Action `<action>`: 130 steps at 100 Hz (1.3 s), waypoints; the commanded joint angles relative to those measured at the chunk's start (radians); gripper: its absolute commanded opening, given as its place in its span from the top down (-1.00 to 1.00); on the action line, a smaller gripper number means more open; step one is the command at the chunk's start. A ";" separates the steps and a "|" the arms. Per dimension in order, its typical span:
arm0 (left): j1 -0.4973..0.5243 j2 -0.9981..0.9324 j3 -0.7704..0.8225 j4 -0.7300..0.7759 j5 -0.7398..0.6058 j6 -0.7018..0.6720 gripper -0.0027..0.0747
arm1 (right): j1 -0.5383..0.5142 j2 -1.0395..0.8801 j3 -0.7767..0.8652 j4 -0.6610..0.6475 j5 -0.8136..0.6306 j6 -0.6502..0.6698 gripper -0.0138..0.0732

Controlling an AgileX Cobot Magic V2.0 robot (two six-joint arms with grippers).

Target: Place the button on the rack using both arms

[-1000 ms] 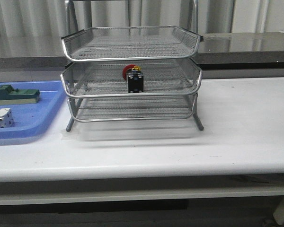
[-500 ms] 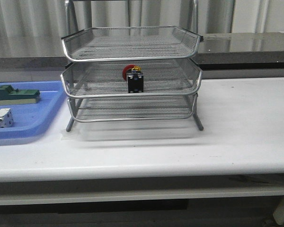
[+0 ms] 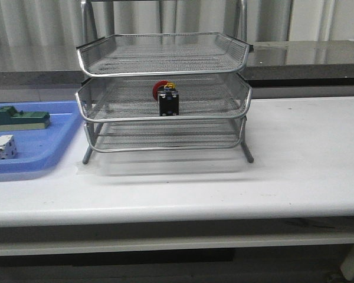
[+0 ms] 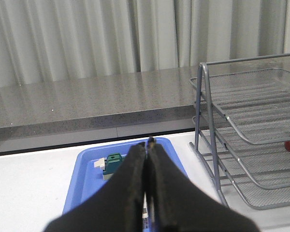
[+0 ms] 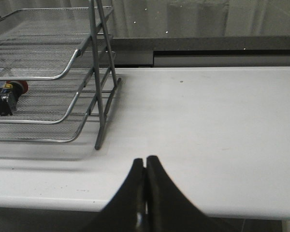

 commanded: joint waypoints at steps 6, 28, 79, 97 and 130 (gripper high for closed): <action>-0.001 0.010 -0.026 -0.011 -0.088 -0.010 0.99 | -0.006 -0.077 0.067 -0.040 -0.156 0.035 0.81; -0.001 0.010 -0.026 -0.011 -0.088 -0.010 0.99 | -0.006 -0.201 0.210 -0.040 -0.219 0.043 0.81; -0.001 0.010 -0.026 -0.011 -0.088 -0.010 0.99 | -0.006 -0.256 0.260 -0.041 -0.223 0.048 0.81; -0.001 0.010 -0.026 -0.011 -0.088 -0.010 0.99 | -0.006 -0.256 0.260 -0.041 -0.223 0.048 0.81; -0.001 0.010 -0.026 -0.011 -0.088 -0.010 0.99 | -0.006 -0.256 0.260 -0.041 -0.223 0.048 0.81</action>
